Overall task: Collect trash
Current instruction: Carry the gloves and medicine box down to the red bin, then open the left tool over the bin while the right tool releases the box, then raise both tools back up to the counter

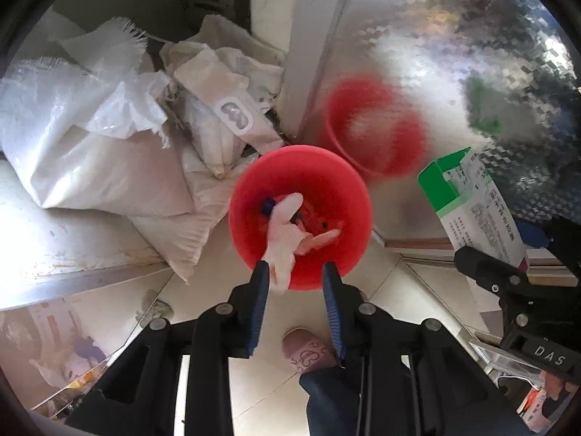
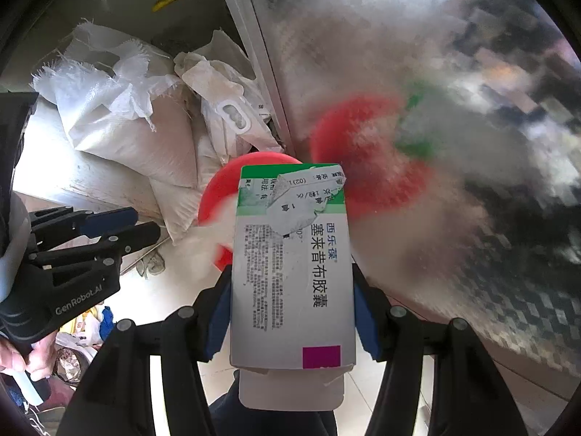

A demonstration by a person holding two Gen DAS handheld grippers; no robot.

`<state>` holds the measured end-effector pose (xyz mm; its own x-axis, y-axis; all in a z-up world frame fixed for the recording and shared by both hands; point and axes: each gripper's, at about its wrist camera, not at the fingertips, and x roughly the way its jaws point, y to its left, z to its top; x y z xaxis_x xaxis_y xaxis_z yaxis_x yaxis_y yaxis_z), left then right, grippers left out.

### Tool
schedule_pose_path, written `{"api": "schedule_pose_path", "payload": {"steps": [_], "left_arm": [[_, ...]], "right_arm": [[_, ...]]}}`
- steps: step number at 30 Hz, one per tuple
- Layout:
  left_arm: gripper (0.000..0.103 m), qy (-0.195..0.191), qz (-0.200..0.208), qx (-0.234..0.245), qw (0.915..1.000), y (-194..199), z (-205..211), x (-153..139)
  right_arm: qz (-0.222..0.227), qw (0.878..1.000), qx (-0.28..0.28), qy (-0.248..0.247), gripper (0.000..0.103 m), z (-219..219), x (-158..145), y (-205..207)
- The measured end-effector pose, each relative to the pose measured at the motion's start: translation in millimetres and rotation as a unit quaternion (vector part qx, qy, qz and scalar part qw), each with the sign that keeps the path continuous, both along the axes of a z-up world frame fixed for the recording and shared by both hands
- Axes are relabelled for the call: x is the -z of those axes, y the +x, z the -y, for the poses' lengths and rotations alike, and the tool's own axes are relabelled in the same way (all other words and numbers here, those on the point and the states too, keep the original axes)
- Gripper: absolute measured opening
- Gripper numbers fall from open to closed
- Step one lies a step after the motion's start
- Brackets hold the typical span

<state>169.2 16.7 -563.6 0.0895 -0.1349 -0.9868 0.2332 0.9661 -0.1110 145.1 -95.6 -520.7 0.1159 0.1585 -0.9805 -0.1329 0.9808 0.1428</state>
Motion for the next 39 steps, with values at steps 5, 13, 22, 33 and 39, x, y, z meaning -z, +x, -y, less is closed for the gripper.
{"api": "schedule_pose_path", "payload": {"steps": [5,13,22,33,39], "left_arm": [[0.051,0.020,0.014,-0.011,0.9996,-9.3,-17.3,-1.9],[0.081,0.027,0.010,-0.054,0.9981,-19.8,-48.4,1.6],[0.082,0.051,0.024,-0.090,0.9944,-21.7,-65.1,3.3],[0.082,0.054,0.020,-0.102,0.9931,-25.4,-68.5,4.9],[0.082,0.073,0.024,-0.095,0.9925,-36.2,-68.6,-8.9]], "right_arm": [[-0.003,1.000,-0.027,0.004,0.056,-14.9,4.0,3.0],[-0.007,0.997,-0.083,0.002,0.056,-44.1,14.0,11.8],[0.010,0.988,-0.151,-0.014,0.056,-66.6,21.7,23.2],[0.017,0.984,-0.172,-0.030,0.095,-71.9,19.2,24.9],[0.011,0.985,-0.168,-0.042,0.099,-71.0,9.2,14.3]]}}
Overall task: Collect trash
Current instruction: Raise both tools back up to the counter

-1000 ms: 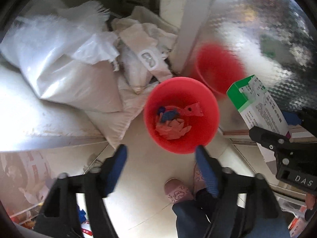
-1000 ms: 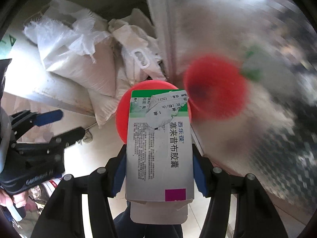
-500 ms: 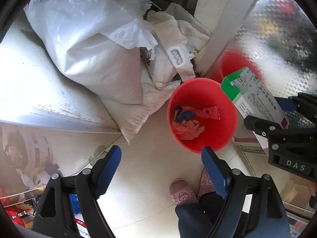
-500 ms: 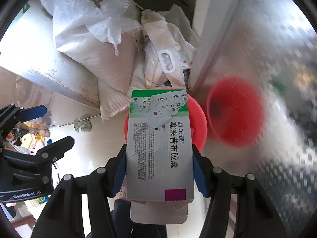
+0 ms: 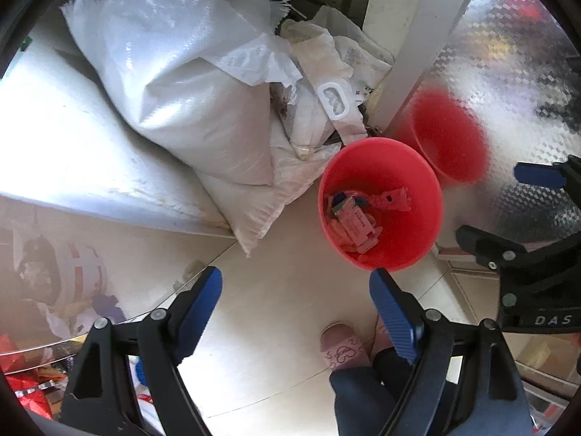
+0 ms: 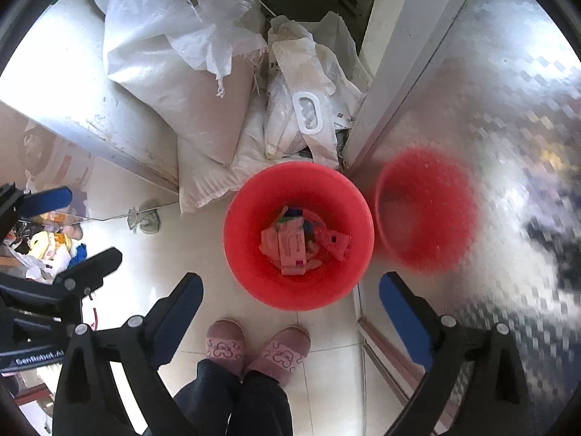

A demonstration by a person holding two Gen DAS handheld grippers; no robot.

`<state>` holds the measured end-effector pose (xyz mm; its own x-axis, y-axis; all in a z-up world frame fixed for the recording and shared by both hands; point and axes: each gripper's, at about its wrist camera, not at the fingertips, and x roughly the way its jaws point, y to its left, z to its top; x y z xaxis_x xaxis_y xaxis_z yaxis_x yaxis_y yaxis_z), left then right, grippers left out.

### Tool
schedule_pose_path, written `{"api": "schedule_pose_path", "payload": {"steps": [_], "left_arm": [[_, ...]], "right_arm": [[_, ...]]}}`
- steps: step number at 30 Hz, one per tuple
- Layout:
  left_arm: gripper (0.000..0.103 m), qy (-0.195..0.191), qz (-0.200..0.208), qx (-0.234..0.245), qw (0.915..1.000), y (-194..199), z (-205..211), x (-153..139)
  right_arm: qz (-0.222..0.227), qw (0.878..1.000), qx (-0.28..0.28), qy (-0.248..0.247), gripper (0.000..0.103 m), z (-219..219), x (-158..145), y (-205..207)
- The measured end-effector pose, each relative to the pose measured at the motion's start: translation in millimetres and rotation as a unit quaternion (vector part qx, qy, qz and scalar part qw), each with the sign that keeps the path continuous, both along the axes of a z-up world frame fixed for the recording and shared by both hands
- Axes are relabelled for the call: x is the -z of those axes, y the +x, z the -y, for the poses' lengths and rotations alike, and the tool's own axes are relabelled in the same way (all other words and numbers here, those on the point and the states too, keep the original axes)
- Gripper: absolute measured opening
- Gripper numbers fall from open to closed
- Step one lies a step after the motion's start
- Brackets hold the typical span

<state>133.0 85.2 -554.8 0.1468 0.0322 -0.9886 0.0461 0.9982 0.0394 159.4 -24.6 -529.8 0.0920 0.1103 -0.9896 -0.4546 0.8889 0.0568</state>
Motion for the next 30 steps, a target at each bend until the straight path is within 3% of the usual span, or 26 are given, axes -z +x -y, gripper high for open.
{"api": "schedule_pose_path", "payload": {"steps": [6,12,20,30], "left_arm": [[0.082,-0.012,-0.005,-0.007,0.9999,-10.4,-8.5,-27.4],[0.082,-0.011,0.015,-0.032,0.9993,-24.1,-21.6,-82.0],[0.082,-0.038,0.034,-0.041,0.9978,-40.2,-33.1,-177.0],[0.082,-0.062,0.084,-0.019,0.9943,-49.8,-25.7,-304.6]], "right_arm": [[0.001,1.000,0.021,0.001,0.102,-4.2,-28.9,-8.5],[0.006,0.999,0.040,0.006,0.102,-11.0,-84.0,-16.7],[0.046,0.999,0.026,-0.011,0.102,-16.0,-164.6,-32.0],[0.108,0.993,0.042,-0.008,0.102,1.1,-291.4,-48.5]]}}
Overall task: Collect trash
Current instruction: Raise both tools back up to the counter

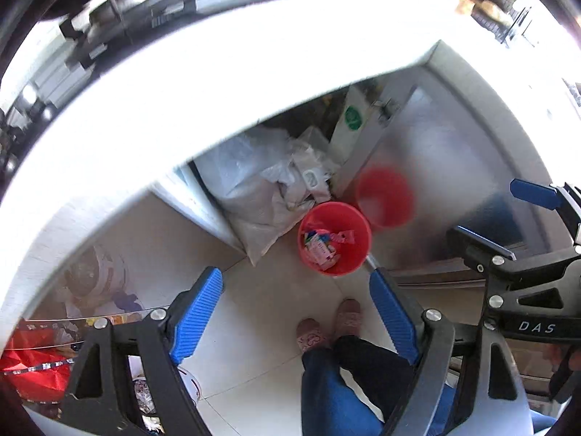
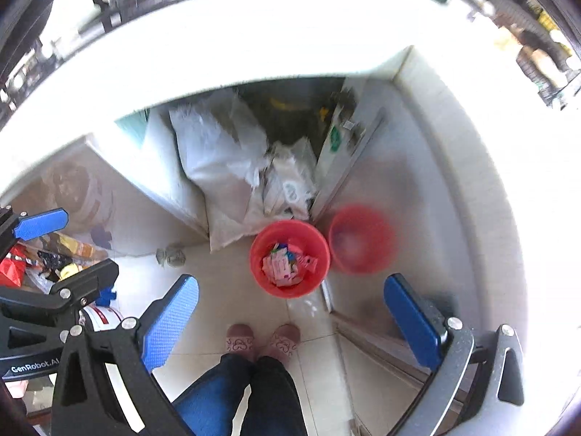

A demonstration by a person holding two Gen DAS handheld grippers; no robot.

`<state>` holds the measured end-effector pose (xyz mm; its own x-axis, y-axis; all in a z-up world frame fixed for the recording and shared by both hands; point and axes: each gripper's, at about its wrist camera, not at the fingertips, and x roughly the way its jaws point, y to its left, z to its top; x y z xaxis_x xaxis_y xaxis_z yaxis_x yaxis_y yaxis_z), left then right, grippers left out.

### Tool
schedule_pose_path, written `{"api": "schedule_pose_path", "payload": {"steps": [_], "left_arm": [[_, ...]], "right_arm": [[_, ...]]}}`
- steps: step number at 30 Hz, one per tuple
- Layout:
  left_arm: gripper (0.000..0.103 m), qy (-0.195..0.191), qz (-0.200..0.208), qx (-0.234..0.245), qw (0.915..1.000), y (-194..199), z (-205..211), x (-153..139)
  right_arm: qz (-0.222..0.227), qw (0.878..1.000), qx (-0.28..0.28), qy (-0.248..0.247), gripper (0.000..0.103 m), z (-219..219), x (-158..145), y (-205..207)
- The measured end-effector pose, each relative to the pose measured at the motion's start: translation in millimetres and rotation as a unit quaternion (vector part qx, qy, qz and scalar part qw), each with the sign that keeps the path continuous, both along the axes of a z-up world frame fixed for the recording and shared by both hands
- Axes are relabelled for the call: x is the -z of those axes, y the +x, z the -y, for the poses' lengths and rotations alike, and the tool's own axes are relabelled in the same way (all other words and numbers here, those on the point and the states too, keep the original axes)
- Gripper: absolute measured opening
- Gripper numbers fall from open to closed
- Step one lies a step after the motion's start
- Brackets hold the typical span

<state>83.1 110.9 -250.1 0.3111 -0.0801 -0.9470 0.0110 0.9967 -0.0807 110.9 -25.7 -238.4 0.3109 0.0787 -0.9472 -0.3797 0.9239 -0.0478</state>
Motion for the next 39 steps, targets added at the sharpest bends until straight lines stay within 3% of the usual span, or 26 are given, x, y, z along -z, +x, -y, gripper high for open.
{"api": "schedule_pose_path", "payload": {"steps": [6,13,17,31,39], "left_arm": [[0.082,-0.011,0.037,0.023,0.9990,4.3,15.5,-62.5],[0.082,0.002,0.103,0.080,0.9915,22.5,48.2,-117.5],[0.082,-0.004,0.114,0.100,0.9885,42.5,60.4,-140.0],[0.082,-0.017,0.105,0.140,0.9844,160.0,147.1,-157.3],[0.082,-0.005,0.086,0.154,0.9843,237.4,191.3,-143.7]], "right_arm": [[0.044,0.999,0.032,0.000,0.102,17.9,-57.2,-3.3],[0.068,0.995,0.076,0.006,0.102,45.3,-101.2,3.3],[0.090,0.991,0.103,0.007,0.102,62.4,-117.7,11.8],[0.108,0.980,0.169,-0.004,0.102,134.3,-135.2,98.6],[0.078,0.981,0.177,0.005,0.102,177.0,-119.1,161.4]]}}
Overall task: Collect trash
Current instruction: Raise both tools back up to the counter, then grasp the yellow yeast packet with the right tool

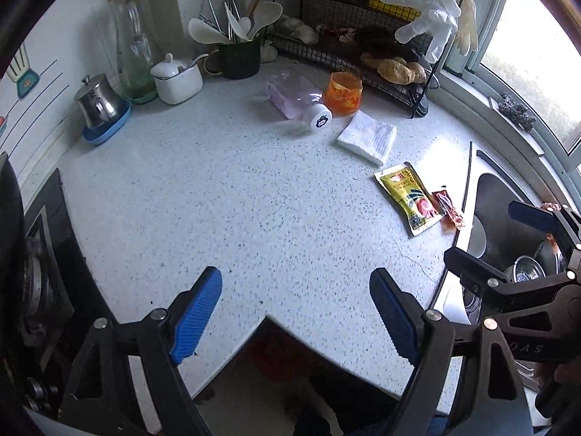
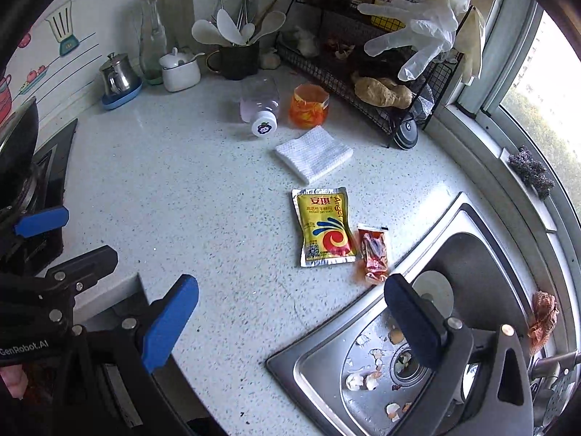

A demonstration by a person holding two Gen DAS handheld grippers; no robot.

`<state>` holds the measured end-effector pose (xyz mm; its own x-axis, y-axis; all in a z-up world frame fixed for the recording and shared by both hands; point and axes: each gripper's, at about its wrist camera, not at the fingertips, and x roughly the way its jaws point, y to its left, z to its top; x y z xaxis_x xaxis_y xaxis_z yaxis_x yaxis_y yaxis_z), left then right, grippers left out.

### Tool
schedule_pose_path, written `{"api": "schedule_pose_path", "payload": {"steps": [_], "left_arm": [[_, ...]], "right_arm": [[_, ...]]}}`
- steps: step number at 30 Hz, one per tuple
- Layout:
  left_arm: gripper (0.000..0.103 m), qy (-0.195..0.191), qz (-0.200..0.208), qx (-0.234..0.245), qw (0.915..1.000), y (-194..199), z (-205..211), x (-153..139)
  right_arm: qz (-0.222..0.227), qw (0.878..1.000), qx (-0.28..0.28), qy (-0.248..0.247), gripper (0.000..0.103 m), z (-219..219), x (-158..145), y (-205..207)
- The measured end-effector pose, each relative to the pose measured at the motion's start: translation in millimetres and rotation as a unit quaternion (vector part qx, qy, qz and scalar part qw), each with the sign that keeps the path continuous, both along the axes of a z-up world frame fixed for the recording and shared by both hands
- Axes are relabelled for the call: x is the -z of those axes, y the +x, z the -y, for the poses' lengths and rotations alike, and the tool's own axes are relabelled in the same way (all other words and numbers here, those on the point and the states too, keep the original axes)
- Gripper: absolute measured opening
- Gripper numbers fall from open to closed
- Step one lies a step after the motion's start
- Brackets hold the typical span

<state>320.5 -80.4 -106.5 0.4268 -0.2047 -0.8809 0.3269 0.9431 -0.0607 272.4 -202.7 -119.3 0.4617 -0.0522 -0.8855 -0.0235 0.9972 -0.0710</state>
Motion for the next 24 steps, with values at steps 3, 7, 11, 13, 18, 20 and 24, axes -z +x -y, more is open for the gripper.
{"api": "schedule_pose_path", "payload": {"steps": [3,7,11,13,18,20,24], "left_arm": [[0.082,0.005,-0.016,0.000,0.9999,21.1,12.2,11.2],[0.082,0.014,-0.035,-0.004,0.9993,44.0,25.5,28.9],[0.082,0.026,-0.041,-0.004,0.9988,60.7,38.3,43.6],[0.082,0.027,-0.054,-0.008,0.9981,69.7,42.1,52.9],[0.082,0.037,-0.075,-0.020,0.9963,87.1,48.8,74.3],[0.082,0.039,-0.078,-0.023,0.9959,91.1,50.5,79.4],[0.082,0.048,-0.080,-0.019,0.9954,94.1,55.5,85.8]], "right_arm": [[-0.017,1.000,-0.011,0.007,0.102,11.9,13.6,22.2],[-0.043,0.999,-0.027,0.019,0.102,23.6,30.8,46.7],[-0.062,0.997,-0.044,0.031,0.102,30.8,47.6,63.3],[-0.074,0.995,-0.052,0.034,0.102,34.7,55.9,71.5],[-0.099,0.992,-0.070,0.033,0.102,37.1,75.4,93.7],[-0.105,0.991,-0.077,0.030,0.094,36.6,81.5,99.1],[-0.124,0.987,-0.091,0.036,0.081,35.2,90.8,104.2]]}}
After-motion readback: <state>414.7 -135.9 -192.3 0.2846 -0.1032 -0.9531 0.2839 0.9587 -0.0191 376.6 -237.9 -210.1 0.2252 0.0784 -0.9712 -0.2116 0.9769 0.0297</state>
